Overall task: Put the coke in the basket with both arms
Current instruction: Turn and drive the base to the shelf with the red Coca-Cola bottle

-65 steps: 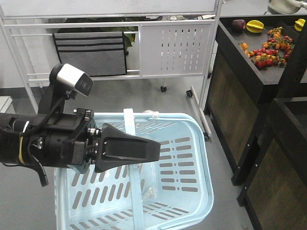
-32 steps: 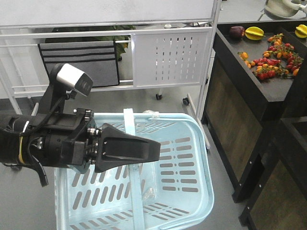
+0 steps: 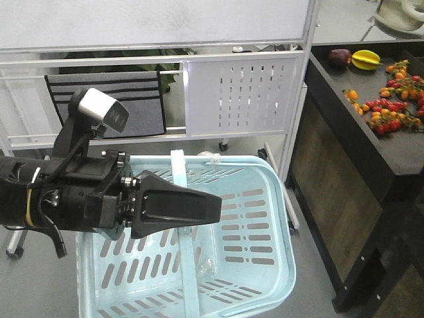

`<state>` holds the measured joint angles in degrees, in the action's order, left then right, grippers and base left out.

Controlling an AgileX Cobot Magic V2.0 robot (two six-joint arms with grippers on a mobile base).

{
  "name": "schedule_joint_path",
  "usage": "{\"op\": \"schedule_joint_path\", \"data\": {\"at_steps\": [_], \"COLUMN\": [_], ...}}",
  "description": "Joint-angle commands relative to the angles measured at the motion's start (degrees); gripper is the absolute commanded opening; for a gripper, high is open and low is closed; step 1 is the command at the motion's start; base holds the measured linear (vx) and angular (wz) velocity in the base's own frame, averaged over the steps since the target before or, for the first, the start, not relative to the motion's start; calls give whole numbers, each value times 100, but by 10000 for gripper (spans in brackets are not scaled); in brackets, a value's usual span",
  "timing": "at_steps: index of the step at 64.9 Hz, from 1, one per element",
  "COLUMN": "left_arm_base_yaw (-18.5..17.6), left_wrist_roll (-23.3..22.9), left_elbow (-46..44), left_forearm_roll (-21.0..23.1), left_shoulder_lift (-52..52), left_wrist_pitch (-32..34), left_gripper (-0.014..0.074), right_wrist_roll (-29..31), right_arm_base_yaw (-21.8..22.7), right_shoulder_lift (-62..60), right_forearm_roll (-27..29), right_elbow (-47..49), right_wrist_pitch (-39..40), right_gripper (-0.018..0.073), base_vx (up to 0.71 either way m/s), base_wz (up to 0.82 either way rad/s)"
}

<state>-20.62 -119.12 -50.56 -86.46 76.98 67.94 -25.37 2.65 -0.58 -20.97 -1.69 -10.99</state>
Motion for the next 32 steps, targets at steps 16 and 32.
{"op": "schedule_joint_path", "data": {"at_steps": [16,32], "left_arm_base_yaw": [-17,-17], "left_wrist_roll": [11,11], "left_elbow": [-124,-124], "left_forearm_roll": [509,509], "left_shoulder_lift": [-196,-196], "left_wrist_pitch": [1113,1113], "left_gripper": [-7,-7], "right_wrist_roll": [20,20], "right_arm_base_yaw": [7,7], "right_shoulder_lift": [-107,-107], "right_forearm_roll": [-79,-79], "right_elbow": [-55,-55], "right_wrist_pitch": [380,380], "right_gripper": [-4,-4], "base_vx": [26,24], "base_wz": [15,29]}}
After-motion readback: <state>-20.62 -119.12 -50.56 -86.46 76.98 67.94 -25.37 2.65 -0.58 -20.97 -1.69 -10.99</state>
